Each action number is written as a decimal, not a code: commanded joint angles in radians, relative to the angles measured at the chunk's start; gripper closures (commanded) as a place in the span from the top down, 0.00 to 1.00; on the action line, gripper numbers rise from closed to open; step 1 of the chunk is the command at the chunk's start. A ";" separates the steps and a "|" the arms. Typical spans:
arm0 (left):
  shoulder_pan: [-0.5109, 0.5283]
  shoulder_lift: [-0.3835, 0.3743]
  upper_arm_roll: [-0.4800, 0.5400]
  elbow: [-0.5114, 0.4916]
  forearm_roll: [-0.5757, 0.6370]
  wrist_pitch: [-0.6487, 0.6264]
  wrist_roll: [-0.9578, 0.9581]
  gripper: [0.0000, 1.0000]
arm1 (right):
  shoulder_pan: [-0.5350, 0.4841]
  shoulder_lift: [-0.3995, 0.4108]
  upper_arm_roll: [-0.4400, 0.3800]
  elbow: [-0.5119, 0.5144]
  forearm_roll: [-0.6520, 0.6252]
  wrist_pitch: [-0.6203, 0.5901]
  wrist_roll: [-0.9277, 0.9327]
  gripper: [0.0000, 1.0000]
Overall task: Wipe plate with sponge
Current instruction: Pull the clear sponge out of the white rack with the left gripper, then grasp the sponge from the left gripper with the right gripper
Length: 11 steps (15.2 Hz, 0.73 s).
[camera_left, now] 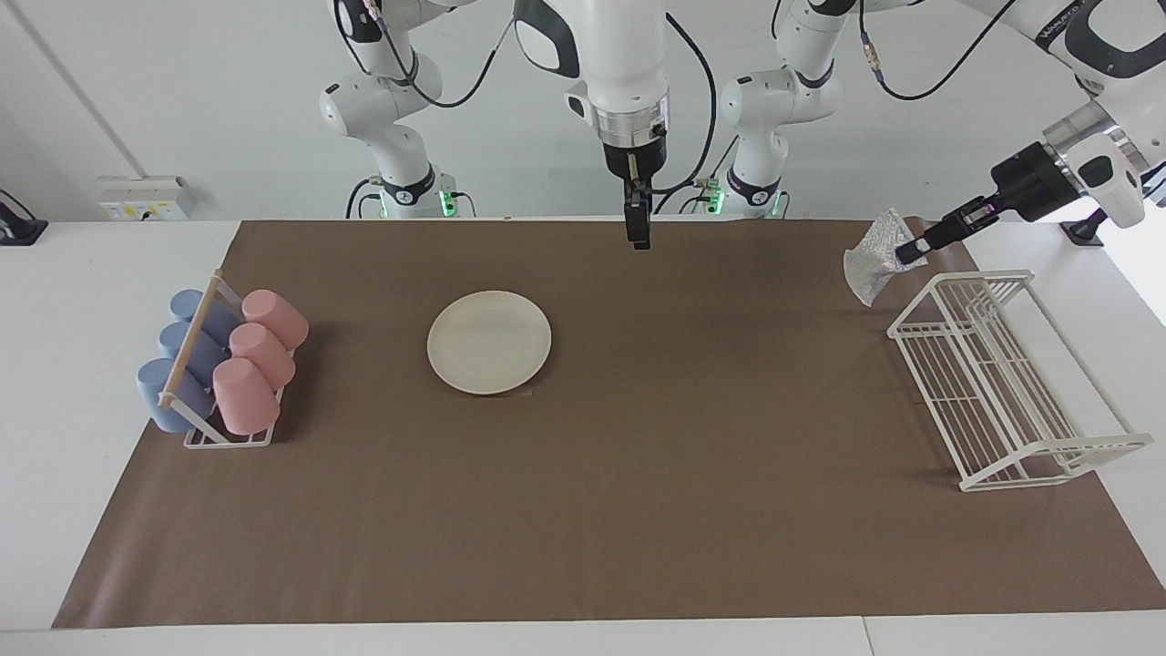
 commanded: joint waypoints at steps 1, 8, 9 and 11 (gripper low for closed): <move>0.017 -0.201 -0.003 -0.365 -0.182 0.122 0.147 0.00 | 0.000 0.008 0.002 0.010 0.012 0.008 0.027 1.00; 0.003 -0.213 -0.006 -0.586 -0.500 0.089 0.384 0.00 | 0.044 0.027 0.002 0.012 0.002 0.052 0.097 1.00; -0.009 -0.210 -0.006 -0.616 -0.531 0.080 0.446 0.00 | 0.063 0.030 0.002 0.001 -0.002 0.084 0.108 1.00; -0.025 -0.210 -0.008 -0.671 -0.575 0.077 0.506 0.00 | 0.069 0.025 0.002 -0.024 0.001 0.098 0.112 1.00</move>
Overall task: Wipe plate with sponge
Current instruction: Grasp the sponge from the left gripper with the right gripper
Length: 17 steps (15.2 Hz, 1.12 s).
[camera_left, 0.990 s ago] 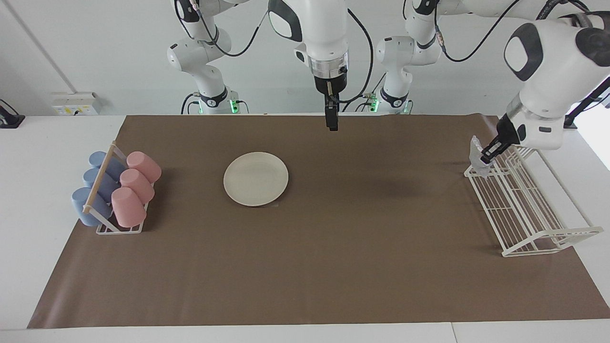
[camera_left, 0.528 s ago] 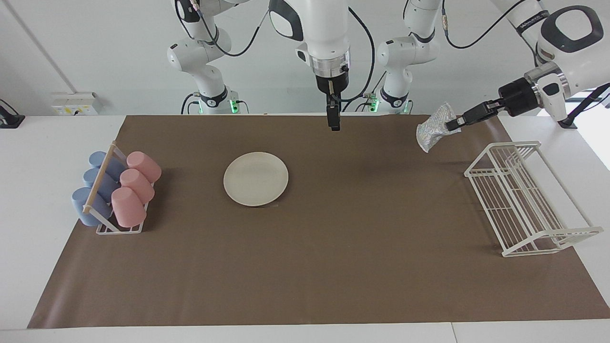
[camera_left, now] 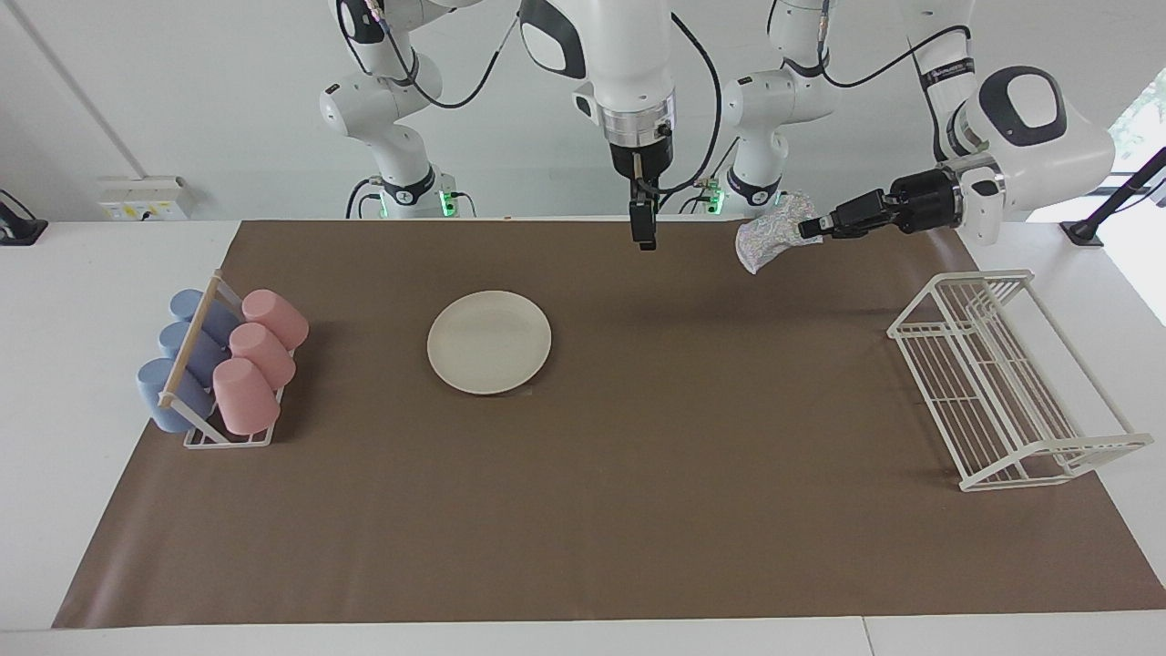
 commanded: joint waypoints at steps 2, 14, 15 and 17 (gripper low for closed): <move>-0.033 -0.015 0.009 -0.119 -0.139 -0.050 0.121 0.00 | 0.016 0.003 0.000 -0.024 0.005 0.058 0.032 1.00; -0.070 -0.001 0.007 -0.134 -0.184 -0.045 0.139 0.00 | 0.061 -0.060 0.000 -0.189 0.004 0.269 0.023 1.00; -0.070 -0.001 0.007 -0.134 -0.184 -0.045 0.139 0.00 | 0.061 -0.060 0.000 -0.189 0.001 0.272 0.023 1.00; -0.070 -0.001 0.007 -0.134 -0.182 -0.048 0.138 0.00 | 0.065 -0.059 0.000 -0.182 -0.004 0.275 0.018 1.00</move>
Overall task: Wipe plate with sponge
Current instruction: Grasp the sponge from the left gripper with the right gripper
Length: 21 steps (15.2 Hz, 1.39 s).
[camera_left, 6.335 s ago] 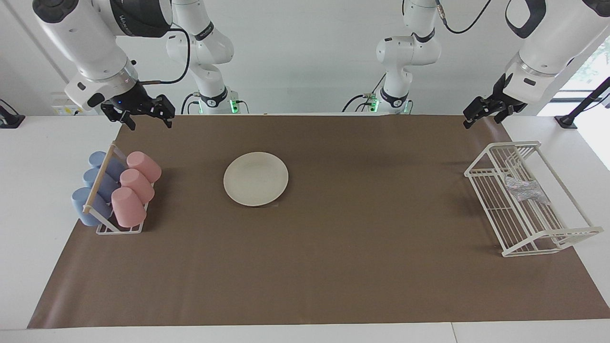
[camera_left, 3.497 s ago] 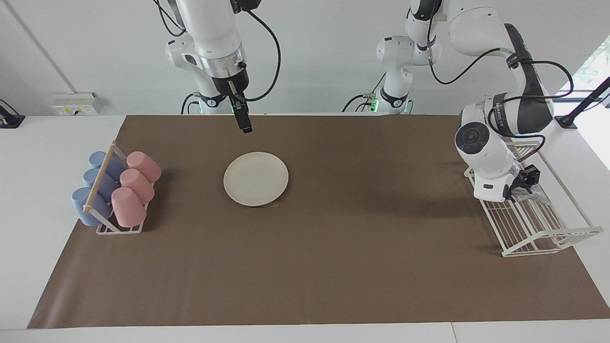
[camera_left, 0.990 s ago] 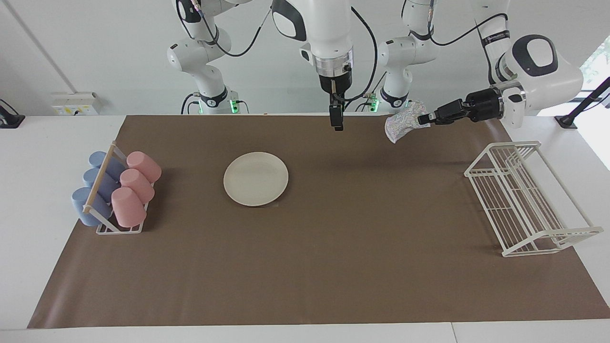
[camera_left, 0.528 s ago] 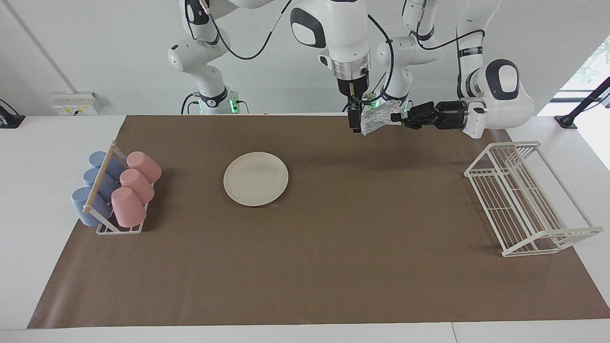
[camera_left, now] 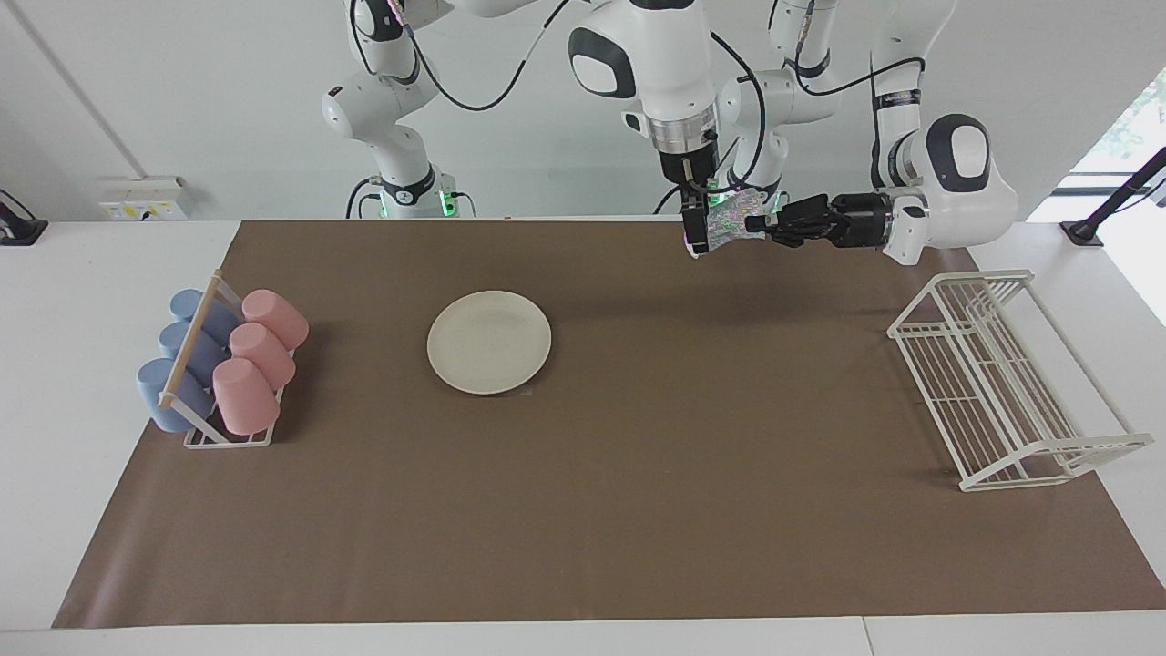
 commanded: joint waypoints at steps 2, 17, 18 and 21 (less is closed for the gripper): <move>-0.010 -0.004 0.013 -0.017 -0.021 -0.010 0.015 0.00 | 0.002 -0.028 0.001 -0.034 -0.001 0.033 -0.001 1.00; -0.009 -0.003 0.013 -0.012 -0.015 -0.013 0.010 0.00 | 0.003 -0.032 0.002 -0.080 0.010 0.165 -0.001 0.00; -0.009 -0.003 0.013 -0.012 -0.012 -0.013 0.010 0.00 | 0.003 -0.032 0.002 -0.080 0.010 0.164 -0.003 0.00; -0.009 -0.003 0.013 -0.005 0.024 -0.015 0.011 0.88 | 0.003 -0.033 0.002 -0.082 0.007 0.162 -0.003 0.00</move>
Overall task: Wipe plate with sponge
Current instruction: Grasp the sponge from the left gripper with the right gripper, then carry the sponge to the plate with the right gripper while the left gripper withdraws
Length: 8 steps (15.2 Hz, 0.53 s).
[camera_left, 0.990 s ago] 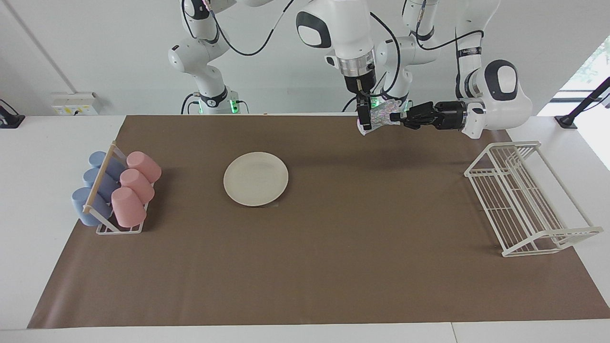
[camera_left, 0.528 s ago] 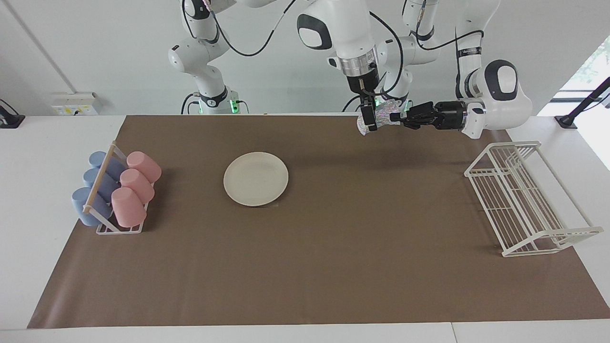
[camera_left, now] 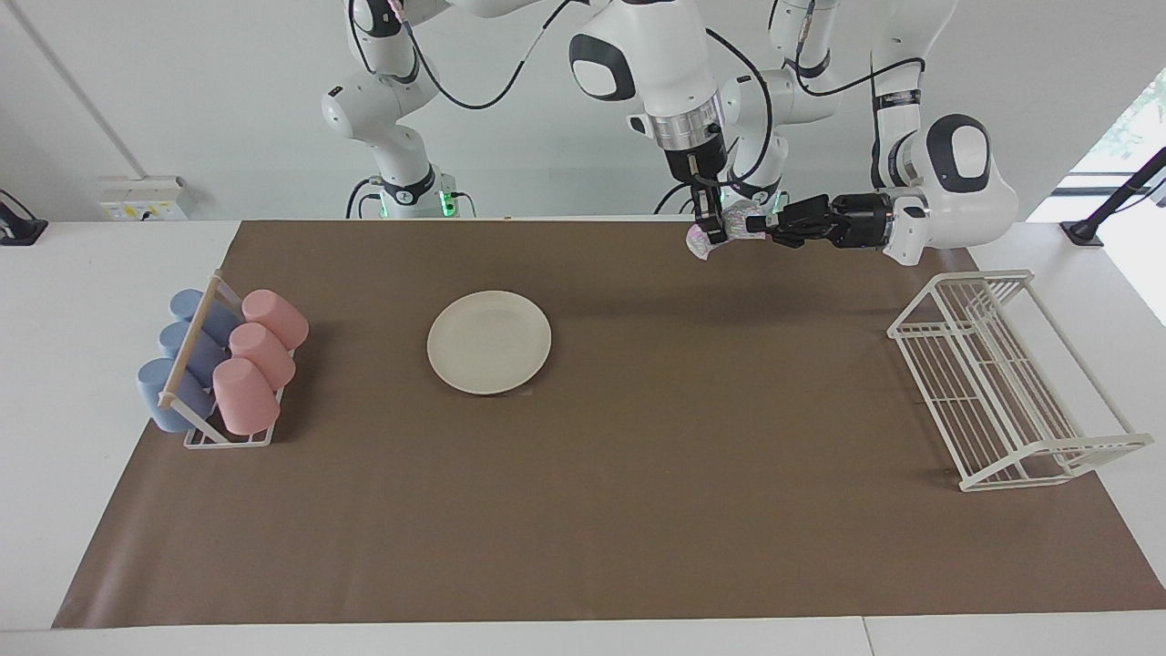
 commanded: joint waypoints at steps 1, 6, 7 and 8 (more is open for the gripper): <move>-0.004 -0.009 0.011 -0.003 0.050 -0.018 0.011 1.00 | -0.003 -0.029 0.000 -0.047 0.001 0.019 -0.007 0.00; 0.005 -0.015 0.011 0.057 0.213 -0.013 0.002 1.00 | -0.008 -0.061 0.000 -0.102 -0.035 -0.036 -0.108 0.00; 0.002 -0.017 0.011 0.074 0.270 -0.010 -0.005 1.00 | -0.014 -0.067 0.000 -0.120 -0.033 -0.045 -0.163 0.00; 0.002 -0.017 0.011 0.078 0.313 -0.007 -0.005 1.00 | -0.021 -0.077 -0.001 -0.136 -0.033 -0.077 -0.220 0.00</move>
